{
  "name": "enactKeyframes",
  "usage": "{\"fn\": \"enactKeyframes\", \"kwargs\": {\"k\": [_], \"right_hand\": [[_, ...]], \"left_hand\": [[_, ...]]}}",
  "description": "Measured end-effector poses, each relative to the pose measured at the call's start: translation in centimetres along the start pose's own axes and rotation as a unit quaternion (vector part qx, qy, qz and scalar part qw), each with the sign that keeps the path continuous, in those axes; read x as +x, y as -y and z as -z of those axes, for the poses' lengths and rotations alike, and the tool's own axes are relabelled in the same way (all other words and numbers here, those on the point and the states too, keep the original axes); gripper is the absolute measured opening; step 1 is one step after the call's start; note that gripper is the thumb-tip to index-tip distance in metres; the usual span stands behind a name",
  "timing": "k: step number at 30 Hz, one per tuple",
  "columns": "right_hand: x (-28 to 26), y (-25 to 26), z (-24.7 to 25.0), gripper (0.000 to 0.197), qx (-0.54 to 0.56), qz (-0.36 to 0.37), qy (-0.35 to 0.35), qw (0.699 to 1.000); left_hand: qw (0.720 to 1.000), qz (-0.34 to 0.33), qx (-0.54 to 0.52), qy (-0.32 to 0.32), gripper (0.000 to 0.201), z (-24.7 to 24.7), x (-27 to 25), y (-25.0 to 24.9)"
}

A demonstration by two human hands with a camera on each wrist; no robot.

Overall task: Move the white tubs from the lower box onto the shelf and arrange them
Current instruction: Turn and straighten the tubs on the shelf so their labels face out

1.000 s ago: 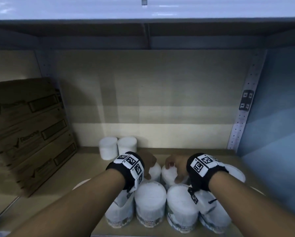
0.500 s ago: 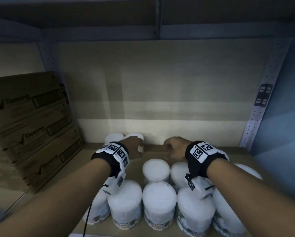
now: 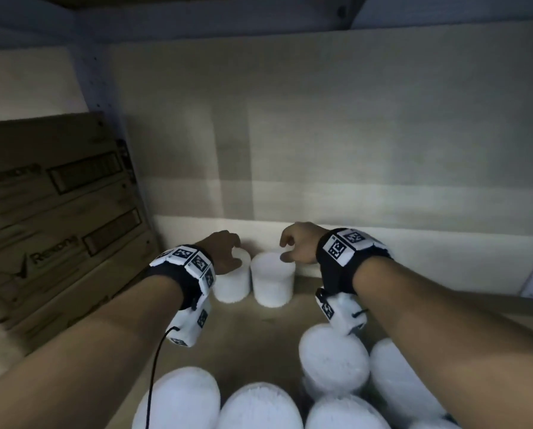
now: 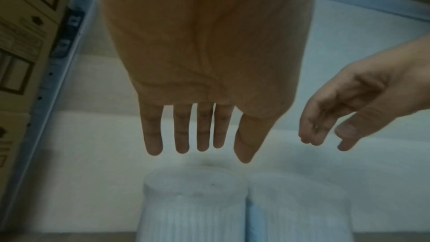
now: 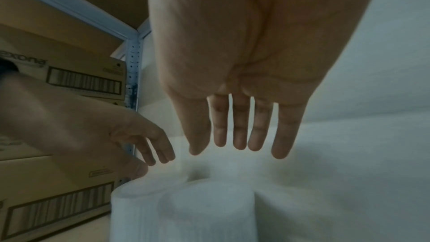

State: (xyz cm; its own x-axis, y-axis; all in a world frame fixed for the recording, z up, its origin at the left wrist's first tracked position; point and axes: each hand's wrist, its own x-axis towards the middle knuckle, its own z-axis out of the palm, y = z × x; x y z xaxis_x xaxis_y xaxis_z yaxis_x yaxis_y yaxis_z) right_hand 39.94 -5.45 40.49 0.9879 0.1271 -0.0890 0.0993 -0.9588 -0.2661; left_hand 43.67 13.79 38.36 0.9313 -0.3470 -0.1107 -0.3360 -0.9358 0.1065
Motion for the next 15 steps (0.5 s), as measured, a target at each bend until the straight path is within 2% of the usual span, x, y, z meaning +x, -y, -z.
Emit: {"fn": "enactKeyframes", "kwargs": {"k": [5, 10, 15], "right_hand": [[3.9, 1.6, -0.4, 0.051, -0.016, -0.007, 0.038, 0.999], [5.3, 1.7, -2.1, 0.065, -0.106, -0.008, 0.067, 0.992], [5.2, 2.2, -2.9, 0.063, -0.138, -0.01, 0.072, 0.988]], "left_hand": [[1.0, 0.003, 0.01, 0.016, 0.055, -1.3, 2.2, 1.1], [1.0, -0.016, 0.008, -0.003, 0.054, -1.7, 2.4, 1.4], [1.0, -0.026, 0.005, -0.005, 0.053, -1.8, 2.0, 1.7]]}}
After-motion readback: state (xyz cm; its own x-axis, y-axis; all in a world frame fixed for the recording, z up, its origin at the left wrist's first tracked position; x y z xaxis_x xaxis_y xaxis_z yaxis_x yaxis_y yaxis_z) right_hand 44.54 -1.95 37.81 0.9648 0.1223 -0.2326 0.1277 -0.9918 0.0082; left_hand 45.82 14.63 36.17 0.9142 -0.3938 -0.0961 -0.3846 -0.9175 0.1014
